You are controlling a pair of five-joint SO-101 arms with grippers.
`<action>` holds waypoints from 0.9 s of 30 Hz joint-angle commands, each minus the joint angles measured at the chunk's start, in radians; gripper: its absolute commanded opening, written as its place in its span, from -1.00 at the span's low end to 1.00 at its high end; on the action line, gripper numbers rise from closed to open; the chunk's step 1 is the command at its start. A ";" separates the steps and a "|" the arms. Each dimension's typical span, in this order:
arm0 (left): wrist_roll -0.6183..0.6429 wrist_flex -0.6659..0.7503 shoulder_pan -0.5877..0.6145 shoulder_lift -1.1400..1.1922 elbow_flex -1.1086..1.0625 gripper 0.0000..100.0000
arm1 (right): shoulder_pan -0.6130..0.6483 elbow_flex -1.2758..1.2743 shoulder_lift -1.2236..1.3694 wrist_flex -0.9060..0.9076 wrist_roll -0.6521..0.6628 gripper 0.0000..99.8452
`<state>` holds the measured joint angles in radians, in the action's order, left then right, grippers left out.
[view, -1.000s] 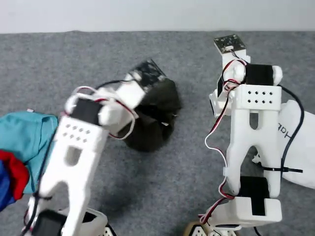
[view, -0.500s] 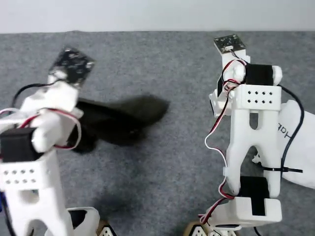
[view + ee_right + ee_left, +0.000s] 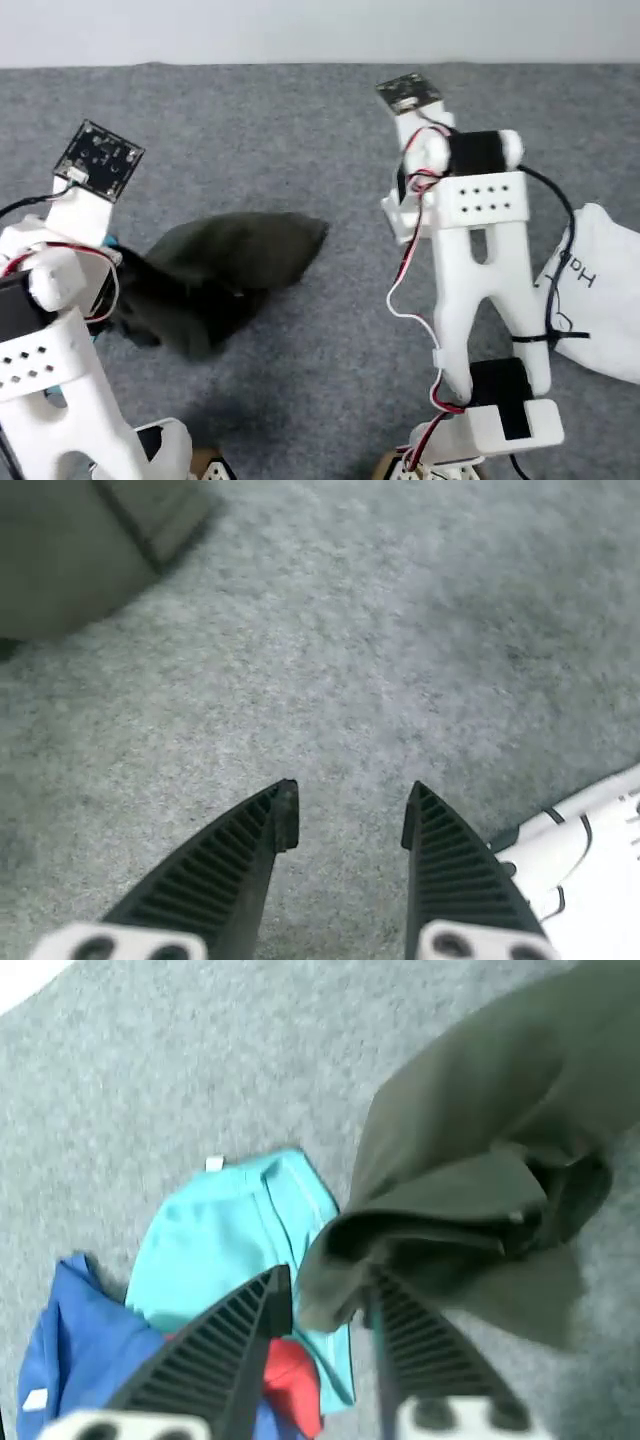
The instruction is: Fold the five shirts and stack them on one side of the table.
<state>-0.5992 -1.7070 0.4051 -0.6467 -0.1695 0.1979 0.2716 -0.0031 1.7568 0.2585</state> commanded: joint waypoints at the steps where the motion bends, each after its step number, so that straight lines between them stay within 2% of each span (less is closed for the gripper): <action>1: -0.043 0.003 0.068 -0.023 -0.016 -0.68 | 0.079 0.008 -0.021 0.022 -0.005 -0.64; 7: -0.058 0.071 0.207 -0.023 -0.116 -0.68 | 0.234 0.014 0.130 -0.054 -0.003 -0.63; 11: -0.058 0.121 0.276 -0.023 -0.185 -0.83 | 0.317 0.014 0.249 -0.111 0.052 -0.63; 14: -0.058 0.126 0.296 -0.023 -0.206 -0.91 | 0.357 0.015 0.323 -0.157 0.084 -0.63; 21: -0.058 0.126 0.318 -0.021 -0.232 -0.83 | 0.409 0.015 0.429 -0.194 0.130 -0.44; 27: -0.057 0.126 0.318 -0.023 -0.259 -0.83 | 0.444 0.066 0.492 -0.245 0.132 -0.44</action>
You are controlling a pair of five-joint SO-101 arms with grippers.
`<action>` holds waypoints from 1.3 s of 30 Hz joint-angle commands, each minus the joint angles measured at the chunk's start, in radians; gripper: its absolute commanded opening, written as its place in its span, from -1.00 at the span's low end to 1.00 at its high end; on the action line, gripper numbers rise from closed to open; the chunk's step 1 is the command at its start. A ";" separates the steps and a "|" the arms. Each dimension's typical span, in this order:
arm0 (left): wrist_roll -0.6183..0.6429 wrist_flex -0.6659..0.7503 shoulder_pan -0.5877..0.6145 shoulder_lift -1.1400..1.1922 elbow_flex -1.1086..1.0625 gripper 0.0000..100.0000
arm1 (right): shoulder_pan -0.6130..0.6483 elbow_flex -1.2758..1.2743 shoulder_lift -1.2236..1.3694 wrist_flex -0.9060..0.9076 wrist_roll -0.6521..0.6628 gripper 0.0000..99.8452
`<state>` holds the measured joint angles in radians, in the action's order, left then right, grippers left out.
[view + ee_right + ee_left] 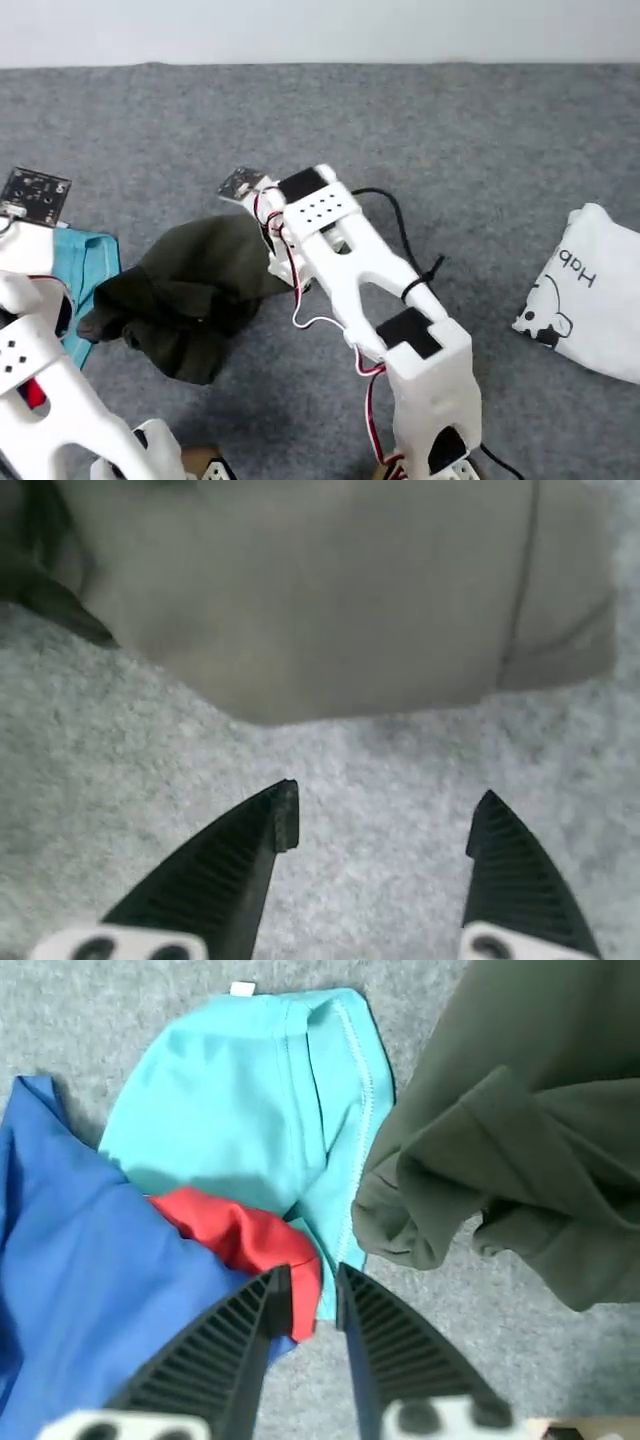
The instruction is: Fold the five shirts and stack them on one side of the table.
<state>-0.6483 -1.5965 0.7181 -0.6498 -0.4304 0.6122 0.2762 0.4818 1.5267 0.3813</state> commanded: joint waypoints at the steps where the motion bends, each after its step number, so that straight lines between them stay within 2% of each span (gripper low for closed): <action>1: -0.008 0.015 0.005 -0.020 0.002 -0.83 | 0.041 0.080 0.025 -0.015 0.009 -0.44; 5: -0.006 0.015 0.005 -0.020 0.002 -0.83 | 0.058 0.172 0.134 -0.019 0.009 -0.44; 12: -0.006 0.015 0.005 -0.020 0.002 -0.83 | 0.036 0.476 0.387 -0.007 0.008 -0.47; 14: -0.006 0.015 0.005 -0.020 0.002 -0.83 | 0.021 0.555 0.437 -0.005 0.009 -0.59; 18: -0.006 0.015 0.005 -0.020 0.002 -0.83 | -0.012 0.723 0.498 0.084 0.012 -0.98; 23: -0.006 0.015 0.000 -0.020 0.002 -0.83 | -0.045 0.910 0.512 0.274 0.083 -0.98; 30: -0.005 0.037 -0.002 -0.020 0.008 -0.83 | -0.145 0.825 0.363 0.272 0.087 -0.98; 35: -0.005 0.037 -0.005 -0.020 0.008 -0.83 | -0.193 0.568 0.143 0.272 0.121 -0.98; 39: -0.005 0.018 -0.083 -0.020 0.005 -0.83 | -0.225 0.356 -0.053 0.272 0.130 -0.98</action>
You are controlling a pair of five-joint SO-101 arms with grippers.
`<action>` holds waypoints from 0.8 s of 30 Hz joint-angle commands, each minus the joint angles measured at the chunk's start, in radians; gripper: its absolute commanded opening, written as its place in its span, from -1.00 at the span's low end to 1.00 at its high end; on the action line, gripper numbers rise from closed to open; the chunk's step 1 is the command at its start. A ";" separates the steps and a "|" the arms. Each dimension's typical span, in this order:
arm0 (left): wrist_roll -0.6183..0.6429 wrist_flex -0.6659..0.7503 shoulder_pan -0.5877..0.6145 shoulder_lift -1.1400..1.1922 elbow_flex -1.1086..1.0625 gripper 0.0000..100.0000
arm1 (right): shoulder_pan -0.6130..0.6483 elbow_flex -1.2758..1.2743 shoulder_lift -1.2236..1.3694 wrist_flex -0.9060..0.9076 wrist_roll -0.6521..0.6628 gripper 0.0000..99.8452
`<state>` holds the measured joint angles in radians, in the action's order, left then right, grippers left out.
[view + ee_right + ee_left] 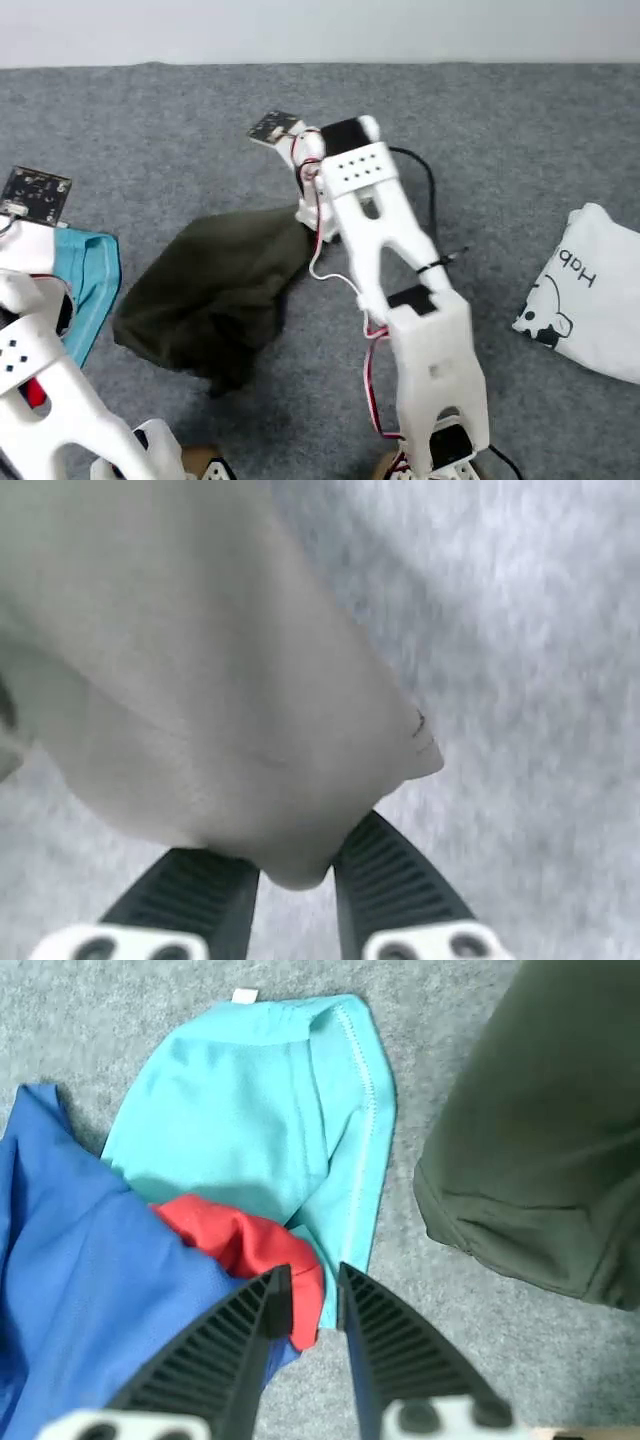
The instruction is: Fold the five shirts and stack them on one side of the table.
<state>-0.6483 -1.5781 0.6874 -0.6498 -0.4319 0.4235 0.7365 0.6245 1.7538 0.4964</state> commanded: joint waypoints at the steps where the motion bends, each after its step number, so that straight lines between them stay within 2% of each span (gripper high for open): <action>1: -0.005 -0.014 -0.084 -0.020 0.008 -0.83 | -0.047 -0.146 -0.242 0.045 0.015 -0.98; 4: -0.005 -0.063 -0.235 -0.020 0.008 -0.83 | -0.088 -0.238 -0.352 0.044 0.015 -0.98; 8: -0.005 -0.141 -0.505 -0.014 0.001 -0.83 | -0.165 -0.270 -0.381 0.044 0.015 -0.98; 14: -0.006 -0.138 -0.836 -0.012 -0.154 -0.78 | -0.205 -0.270 -0.325 0.042 0.015 -0.98; 18: -0.003 -0.057 -0.959 -0.012 -0.344 -0.60 | -0.200 -0.270 -0.282 0.041 0.009 -0.98; 24: -0.003 0.103 -0.999 -0.008 -0.499 -0.57 | -0.202 -0.270 -0.257 0.041 0.008 -0.98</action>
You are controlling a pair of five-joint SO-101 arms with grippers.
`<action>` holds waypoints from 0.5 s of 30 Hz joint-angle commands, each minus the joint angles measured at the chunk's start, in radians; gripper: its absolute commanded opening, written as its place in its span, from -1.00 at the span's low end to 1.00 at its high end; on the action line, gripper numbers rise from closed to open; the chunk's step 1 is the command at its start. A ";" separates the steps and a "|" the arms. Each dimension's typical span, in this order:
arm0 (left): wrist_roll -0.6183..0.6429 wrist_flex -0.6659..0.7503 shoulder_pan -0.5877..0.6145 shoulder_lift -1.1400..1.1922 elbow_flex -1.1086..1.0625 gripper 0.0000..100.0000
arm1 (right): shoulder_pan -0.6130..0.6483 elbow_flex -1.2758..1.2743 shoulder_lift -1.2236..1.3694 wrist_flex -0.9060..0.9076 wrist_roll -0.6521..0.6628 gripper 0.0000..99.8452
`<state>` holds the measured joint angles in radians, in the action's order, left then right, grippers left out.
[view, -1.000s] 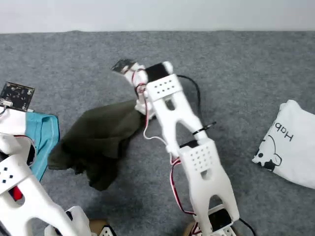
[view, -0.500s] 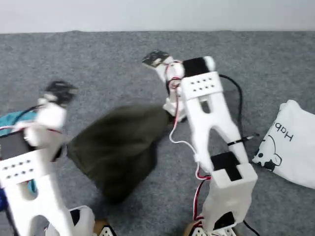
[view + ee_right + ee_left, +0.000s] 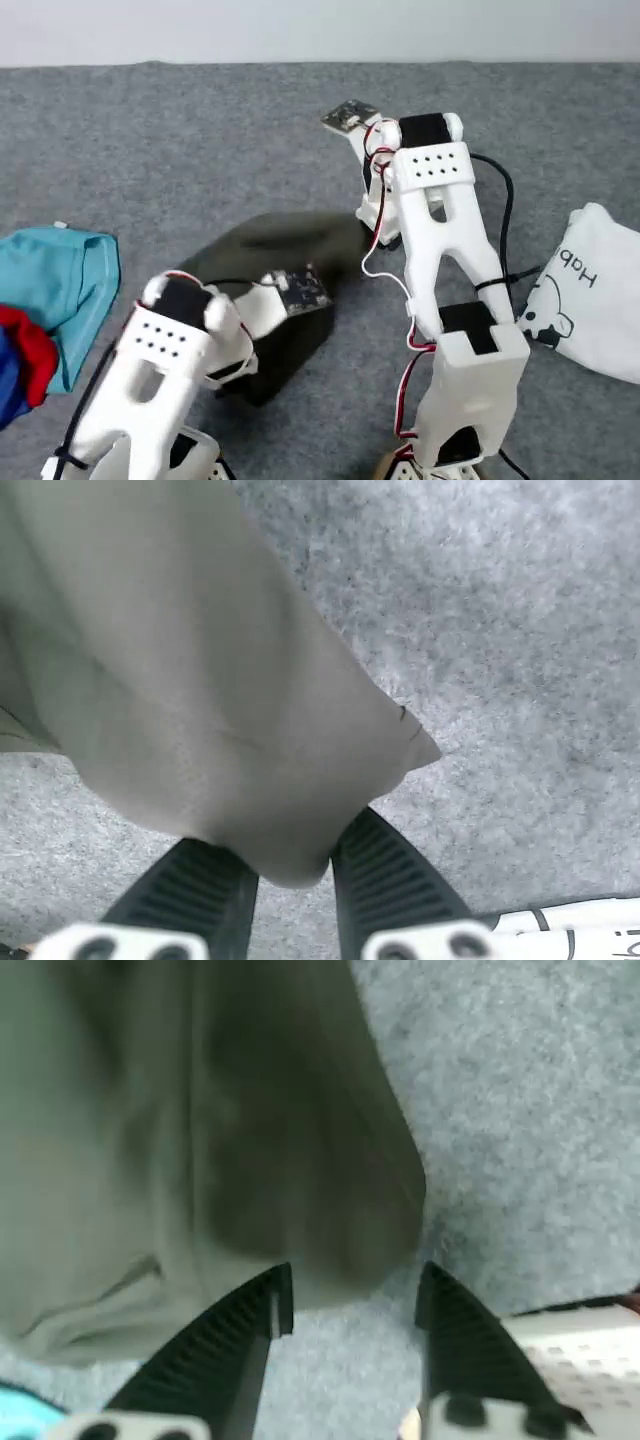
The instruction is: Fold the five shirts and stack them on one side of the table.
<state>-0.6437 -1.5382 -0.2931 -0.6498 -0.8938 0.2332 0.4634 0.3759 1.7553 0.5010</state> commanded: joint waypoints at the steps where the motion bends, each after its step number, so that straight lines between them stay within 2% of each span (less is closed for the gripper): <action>1: -0.008 0.078 -0.023 0.002 -0.058 -0.57 | -0.013 0.003 -0.008 0.039 0.003 -0.98; 9: -0.009 0.302 -0.055 0.258 -0.150 -0.57 | -0.008 0.003 -0.008 0.039 0.003 -0.98; 12: -0.002 0.318 -0.077 0.342 -0.113 -0.60 | -0.010 0.003 -0.008 0.039 0.003 -0.98; 15: 0.011 0.318 -0.086 0.358 -0.076 -0.74 | -0.013 0.003 -0.008 0.039 0.003 -0.98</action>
<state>-0.6421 -1.2344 -0.3636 -0.3092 -1.0073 0.2332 0.4634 0.3759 1.7553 0.5010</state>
